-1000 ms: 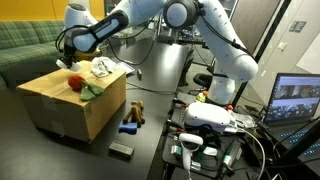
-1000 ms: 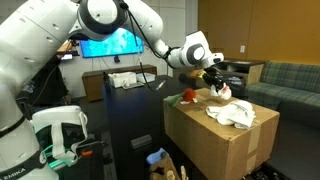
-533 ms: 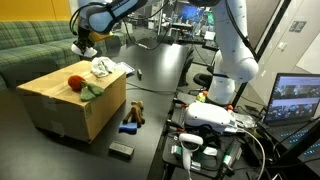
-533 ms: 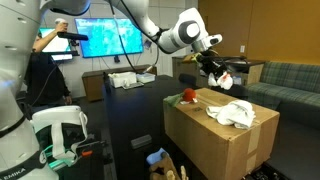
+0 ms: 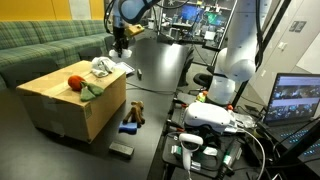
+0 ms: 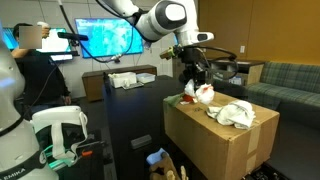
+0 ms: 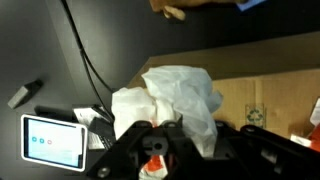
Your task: Remove the toy moose from the top of the brown box, place the white towel on top of the box, remove the white object from the top of the box, place the blue sponge on the box, remove the radish from the top of the box, put the eraser on the box
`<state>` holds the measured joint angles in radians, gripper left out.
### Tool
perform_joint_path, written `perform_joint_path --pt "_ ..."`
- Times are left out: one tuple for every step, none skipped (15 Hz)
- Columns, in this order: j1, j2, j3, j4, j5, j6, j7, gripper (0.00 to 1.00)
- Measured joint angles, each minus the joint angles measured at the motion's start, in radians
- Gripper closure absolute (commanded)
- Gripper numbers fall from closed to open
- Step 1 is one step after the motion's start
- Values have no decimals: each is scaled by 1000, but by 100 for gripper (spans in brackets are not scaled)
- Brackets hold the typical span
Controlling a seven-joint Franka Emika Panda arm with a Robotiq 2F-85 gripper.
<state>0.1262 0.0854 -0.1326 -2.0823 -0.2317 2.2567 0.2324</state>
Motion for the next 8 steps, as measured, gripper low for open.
perform_joint_path --pt "-20 -44 5 -57 1 -8 -16 95" --pt "-39 -83 9 -113 3 -12 -29 95" --pt "-56 -120 12 -168 3 -13 -40 95" --pt "-70 -152 15 -222 3 -13 -53 95" --pt "-82 -179 19 -273 3 -12 -60 95" --pt "-91 -202 24 -322 7 -12 -74 95" --pt "-96 -220 28 -369 16 -11 -93 95" --pt "-98 -234 33 -415 31 -10 -117 95"
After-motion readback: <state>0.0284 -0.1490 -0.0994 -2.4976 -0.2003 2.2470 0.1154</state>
